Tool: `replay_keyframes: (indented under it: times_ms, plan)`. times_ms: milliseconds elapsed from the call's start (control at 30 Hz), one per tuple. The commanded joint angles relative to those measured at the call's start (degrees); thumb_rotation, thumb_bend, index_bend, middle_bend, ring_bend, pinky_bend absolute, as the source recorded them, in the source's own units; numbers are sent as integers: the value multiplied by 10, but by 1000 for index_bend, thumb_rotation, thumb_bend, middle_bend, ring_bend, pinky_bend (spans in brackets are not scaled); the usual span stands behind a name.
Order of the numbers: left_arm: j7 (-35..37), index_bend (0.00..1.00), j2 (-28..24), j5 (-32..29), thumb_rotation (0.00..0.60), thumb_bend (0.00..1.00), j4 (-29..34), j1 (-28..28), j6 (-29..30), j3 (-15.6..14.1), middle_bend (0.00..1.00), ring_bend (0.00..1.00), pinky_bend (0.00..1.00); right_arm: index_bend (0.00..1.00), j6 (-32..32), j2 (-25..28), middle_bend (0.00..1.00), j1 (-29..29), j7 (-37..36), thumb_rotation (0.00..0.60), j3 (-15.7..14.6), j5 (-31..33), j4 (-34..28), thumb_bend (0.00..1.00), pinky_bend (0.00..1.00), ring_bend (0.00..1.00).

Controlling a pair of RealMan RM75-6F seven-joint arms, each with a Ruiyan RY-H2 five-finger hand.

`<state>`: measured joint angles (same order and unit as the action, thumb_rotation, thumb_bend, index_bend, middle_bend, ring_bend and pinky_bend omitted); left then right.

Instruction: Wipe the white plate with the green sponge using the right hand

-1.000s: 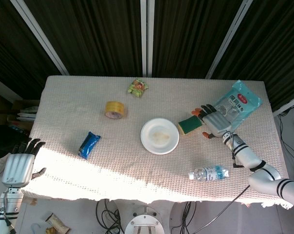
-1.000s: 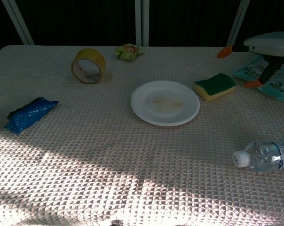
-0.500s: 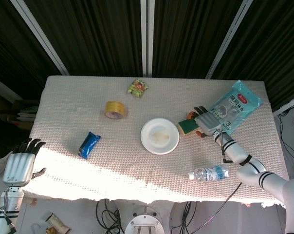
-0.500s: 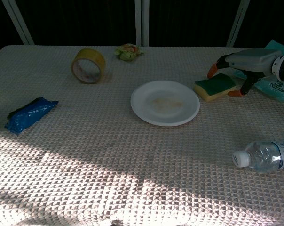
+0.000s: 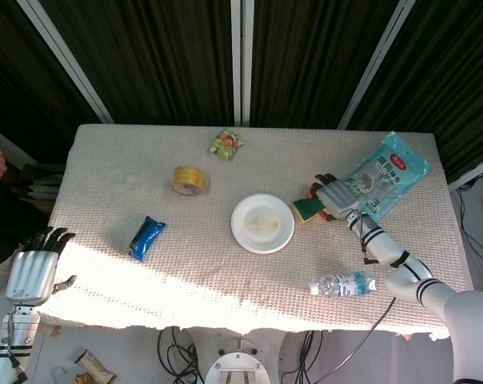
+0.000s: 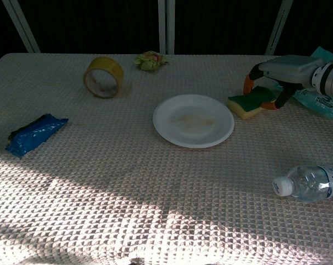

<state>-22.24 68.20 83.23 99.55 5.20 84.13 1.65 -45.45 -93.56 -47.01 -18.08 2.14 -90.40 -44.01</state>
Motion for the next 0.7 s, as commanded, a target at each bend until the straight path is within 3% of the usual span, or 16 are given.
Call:
replay_keyframes:
  times_ms: [33, 267, 367, 533, 700]
  plan:
    - [0, 248, -1, 1, 600, 91, 1, 0, 1, 0, 198, 151, 203, 539, -30, 0, 342, 1, -8, 600, -6, -11, 7, 340, 184, 154]
    - [6, 248, -3, 3, 600, 90, -1, -2, 6, 0, 198, 151, 203, 590, -116, 60, 382, -2, 45, 600, -11, -52, -67, 351, 189, 162]
    - [8, 248, -1, 5, 600, 91, -4, -2, 8, -1, 198, 151, 203, 594, -111, 66, 383, -17, 96, 600, -11, -64, -110, 350, 189, 162]
    - [16, 248, 1, 5, 600, 90, -10, -5, 10, -2, 198, 151, 203, 596, -93, 17, 385, -35, 198, 600, 0, -59, -127, 351, 190, 162]
    - [26, 248, 2, 5, 600, 90, -19, -6, 10, -3, 198, 151, 203, 598, -94, -38, 386, -39, 239, 600, 13, -43, -107, 351, 191, 162]
